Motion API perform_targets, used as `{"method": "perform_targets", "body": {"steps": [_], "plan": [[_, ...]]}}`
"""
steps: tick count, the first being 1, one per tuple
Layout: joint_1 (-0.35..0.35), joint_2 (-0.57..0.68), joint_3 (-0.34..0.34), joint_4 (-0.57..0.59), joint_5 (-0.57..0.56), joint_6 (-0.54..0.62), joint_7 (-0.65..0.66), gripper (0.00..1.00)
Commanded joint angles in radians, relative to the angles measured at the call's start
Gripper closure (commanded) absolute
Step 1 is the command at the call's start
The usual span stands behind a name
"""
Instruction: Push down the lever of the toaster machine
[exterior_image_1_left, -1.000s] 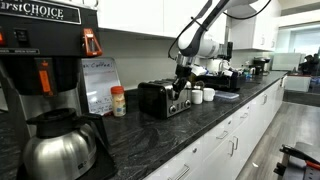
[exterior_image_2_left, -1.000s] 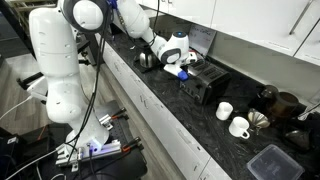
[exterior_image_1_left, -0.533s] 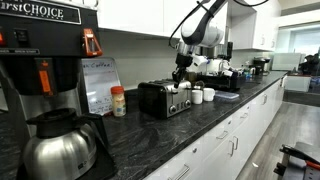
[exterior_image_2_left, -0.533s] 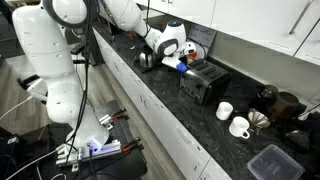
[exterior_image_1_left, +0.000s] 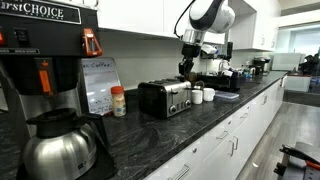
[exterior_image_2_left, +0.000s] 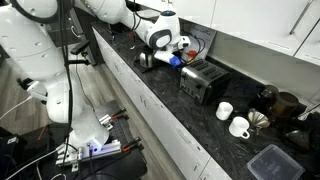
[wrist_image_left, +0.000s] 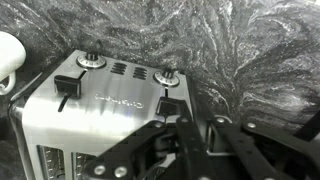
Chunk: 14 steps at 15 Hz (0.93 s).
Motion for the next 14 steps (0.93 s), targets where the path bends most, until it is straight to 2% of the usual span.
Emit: {"method": "perform_targets", "body": {"steps": [1,8,10,14], "plan": [[0.019,-0.123,-0.027,-0.080,-0.020,-0.069,0.016,0.53],[0.012,-0.303,-0.075,-0.172,-0.055,-0.164,0.056,0.05],[0.007,-0.344,-0.092,-0.195,-0.075,-0.186,0.074,0.00],[0.001,-0.411,-0.140,-0.234,-0.080,-0.240,0.085,0.00]]}}
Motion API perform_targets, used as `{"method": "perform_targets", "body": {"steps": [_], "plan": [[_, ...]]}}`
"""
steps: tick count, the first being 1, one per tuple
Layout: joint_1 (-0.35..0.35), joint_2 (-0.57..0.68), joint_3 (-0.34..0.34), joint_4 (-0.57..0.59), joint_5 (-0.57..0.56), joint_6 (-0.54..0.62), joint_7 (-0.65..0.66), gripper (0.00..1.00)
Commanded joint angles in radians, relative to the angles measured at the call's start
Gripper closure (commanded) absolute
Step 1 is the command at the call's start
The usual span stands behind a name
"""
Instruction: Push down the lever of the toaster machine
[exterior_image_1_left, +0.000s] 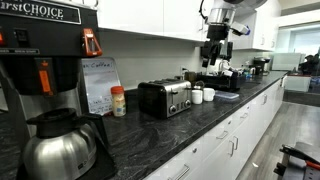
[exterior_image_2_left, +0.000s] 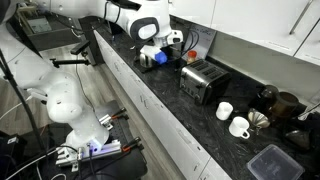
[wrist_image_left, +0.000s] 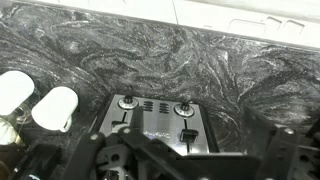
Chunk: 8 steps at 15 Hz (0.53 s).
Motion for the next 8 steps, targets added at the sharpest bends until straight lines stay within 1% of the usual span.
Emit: {"method": "perform_targets", "body": {"steps": [1,5,8], "plan": [[-0.004,-0.073,-0.047,-0.054,-0.001,-0.047,0.008,0.00],[0.005,-0.121,-0.108,-0.088,0.056,-0.144,-0.023,0.00],[0.021,-0.188,-0.144,-0.141,0.094,-0.232,-0.109,0.00]]}}
